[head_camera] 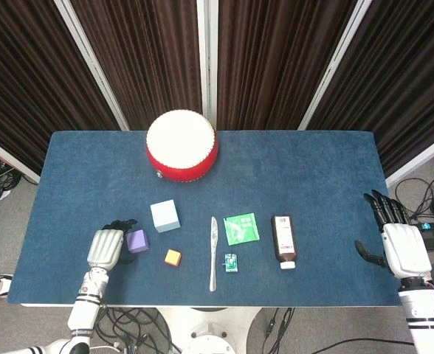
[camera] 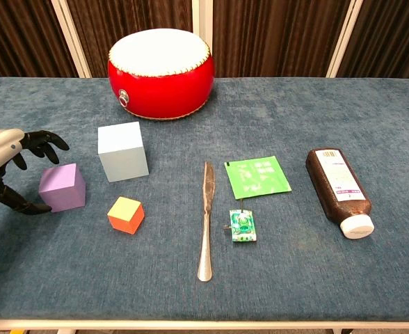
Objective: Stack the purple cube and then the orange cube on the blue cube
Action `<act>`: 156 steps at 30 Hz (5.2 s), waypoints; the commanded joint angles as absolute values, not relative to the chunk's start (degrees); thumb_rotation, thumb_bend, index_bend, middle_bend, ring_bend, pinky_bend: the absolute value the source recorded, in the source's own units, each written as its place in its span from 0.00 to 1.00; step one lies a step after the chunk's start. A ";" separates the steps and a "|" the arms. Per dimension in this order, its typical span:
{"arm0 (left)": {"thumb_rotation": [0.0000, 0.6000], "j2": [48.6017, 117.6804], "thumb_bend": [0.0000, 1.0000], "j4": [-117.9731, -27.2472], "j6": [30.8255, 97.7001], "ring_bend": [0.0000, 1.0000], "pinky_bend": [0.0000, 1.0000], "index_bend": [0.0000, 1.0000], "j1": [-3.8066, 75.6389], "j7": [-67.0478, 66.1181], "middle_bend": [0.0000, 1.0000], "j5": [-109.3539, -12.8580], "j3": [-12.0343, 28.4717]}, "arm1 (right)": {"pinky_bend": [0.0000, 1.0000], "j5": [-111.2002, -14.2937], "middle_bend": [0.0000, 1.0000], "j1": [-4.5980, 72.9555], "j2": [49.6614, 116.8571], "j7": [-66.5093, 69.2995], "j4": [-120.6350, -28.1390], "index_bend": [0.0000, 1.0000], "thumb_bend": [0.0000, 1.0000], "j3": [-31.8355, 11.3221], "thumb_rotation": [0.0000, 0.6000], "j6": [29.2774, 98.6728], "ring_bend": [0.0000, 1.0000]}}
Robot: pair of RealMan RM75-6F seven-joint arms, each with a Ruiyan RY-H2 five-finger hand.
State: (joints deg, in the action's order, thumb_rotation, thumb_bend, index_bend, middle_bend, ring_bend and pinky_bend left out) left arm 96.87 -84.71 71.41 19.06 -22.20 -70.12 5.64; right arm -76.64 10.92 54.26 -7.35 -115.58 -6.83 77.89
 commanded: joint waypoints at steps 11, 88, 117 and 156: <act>1.00 99.19 0.22 -82.27 71.30 0.34 0.43 0.37 19.89 -20.69 0.55 -69.50 7.08 | 0.00 -75.94 0.00 11.15 54.38 -7.80 -115.60 0.00 0.22 -7.06 1.00 77.67 0.00; 1.00 89.97 0.27 -89.89 61.65 0.39 0.48 0.39 40.14 -26.60 0.62 -56.84 13.54 | 0.00 -73.44 0.00 11.98 54.01 -7.30 -115.59 0.00 0.22 -7.87 1.00 76.70 0.00; 1.00 90.67 0.27 -89.67 63.17 0.39 0.48 0.39 40.34 -26.25 0.62 -56.23 12.30 | 0.00 -73.12 0.00 12.19 53.77 -6.68 -115.49 0.00 0.22 -7.95 1.00 76.22 0.00; 1.00 74.93 0.11 -109.46 79.74 0.35 0.45 0.38 27.28 -19.02 0.44 -71.72 6.84 | 0.00 -73.18 0.00 12.33 53.62 -6.38 -115.58 0.00 0.22 -7.83 1.00 75.99 0.00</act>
